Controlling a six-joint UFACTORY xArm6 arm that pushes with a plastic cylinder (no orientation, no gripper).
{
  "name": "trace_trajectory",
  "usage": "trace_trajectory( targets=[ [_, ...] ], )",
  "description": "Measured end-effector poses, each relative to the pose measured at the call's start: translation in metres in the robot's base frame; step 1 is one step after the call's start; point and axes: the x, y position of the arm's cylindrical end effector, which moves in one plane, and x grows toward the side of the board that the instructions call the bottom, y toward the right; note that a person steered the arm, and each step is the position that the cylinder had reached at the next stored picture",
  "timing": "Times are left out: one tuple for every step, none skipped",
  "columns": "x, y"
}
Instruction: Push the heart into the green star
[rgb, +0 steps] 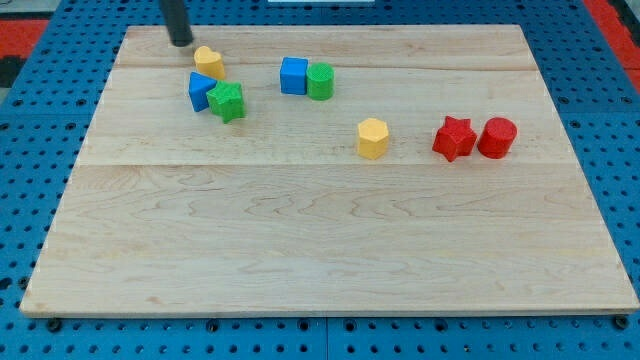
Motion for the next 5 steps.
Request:
trace_trajectory(
  targets=[
    [0.05,0.08],
    [0.004,0.065],
    [-0.02,0.009],
    [0.027,-0.012],
    [0.054,0.063]
  ],
)
